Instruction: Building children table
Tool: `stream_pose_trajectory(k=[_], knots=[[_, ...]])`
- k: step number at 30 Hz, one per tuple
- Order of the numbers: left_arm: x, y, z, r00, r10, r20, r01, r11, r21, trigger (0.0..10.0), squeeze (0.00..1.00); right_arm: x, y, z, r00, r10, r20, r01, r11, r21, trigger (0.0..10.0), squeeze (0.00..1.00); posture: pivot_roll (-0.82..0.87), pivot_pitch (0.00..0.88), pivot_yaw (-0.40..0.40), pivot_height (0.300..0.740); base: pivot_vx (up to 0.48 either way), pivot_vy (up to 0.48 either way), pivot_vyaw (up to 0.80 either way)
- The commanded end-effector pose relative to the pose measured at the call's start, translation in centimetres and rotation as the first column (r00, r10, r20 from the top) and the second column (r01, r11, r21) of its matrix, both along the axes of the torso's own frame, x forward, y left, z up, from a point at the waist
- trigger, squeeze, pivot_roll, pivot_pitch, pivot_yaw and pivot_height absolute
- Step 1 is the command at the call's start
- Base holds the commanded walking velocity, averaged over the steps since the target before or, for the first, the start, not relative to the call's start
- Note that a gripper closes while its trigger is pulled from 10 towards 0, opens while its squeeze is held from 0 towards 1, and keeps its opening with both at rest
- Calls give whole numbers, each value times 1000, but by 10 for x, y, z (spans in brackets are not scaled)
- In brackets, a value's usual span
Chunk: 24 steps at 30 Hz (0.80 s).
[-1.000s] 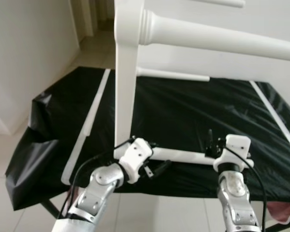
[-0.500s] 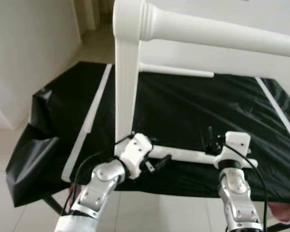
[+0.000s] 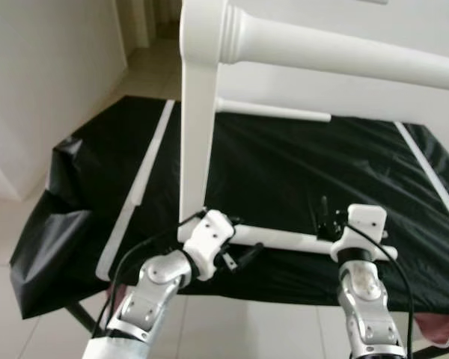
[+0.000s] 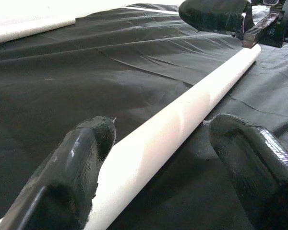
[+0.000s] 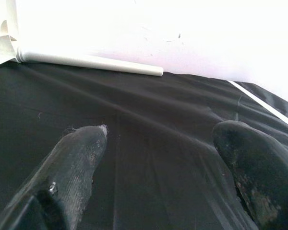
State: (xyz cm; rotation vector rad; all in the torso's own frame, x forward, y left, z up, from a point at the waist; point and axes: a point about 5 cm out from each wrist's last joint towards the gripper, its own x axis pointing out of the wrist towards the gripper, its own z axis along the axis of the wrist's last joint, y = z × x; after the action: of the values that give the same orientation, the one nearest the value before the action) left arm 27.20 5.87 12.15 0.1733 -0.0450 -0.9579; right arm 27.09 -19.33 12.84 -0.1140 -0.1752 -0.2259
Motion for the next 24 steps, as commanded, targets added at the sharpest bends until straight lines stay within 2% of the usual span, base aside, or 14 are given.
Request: stream_pose_trajectory(k=[1, 14, 20, 24], knots=[[-1, -1, -1, 1000, 18, 5, -18, 1000, 12, 10000, 0, -1, -1, 0, 1000, 7, -4, -7, 1000, -19, 10000, 0, 52, 0, -56, 740, 0, -330, 0], [-2, -1, -2, 1000, 17, -6, -17, 1000, 15, 10000, 0, -3, 0, -2, 1000, 12, -10, -12, 1000, -27, 10000, 0, 52, 0, -51, 740, 0, -468, 0], [4, 1, 1, 995, 100, 8, -100, 995, 0, 10000, 0, -1, 3, 1, 999, 35, -8, -35, 998, -45, 10000, 0, 52, 0, -50, 740, 0, 0, 0], [6, 2, 2, 993, 121, 10, -121, 993, -3, 10000, 0, -1, 4, 2, 999, 40, -11, -41, 997, -63, 10000, 0, 52, 0, -50, 740, 0, 0, 0]])
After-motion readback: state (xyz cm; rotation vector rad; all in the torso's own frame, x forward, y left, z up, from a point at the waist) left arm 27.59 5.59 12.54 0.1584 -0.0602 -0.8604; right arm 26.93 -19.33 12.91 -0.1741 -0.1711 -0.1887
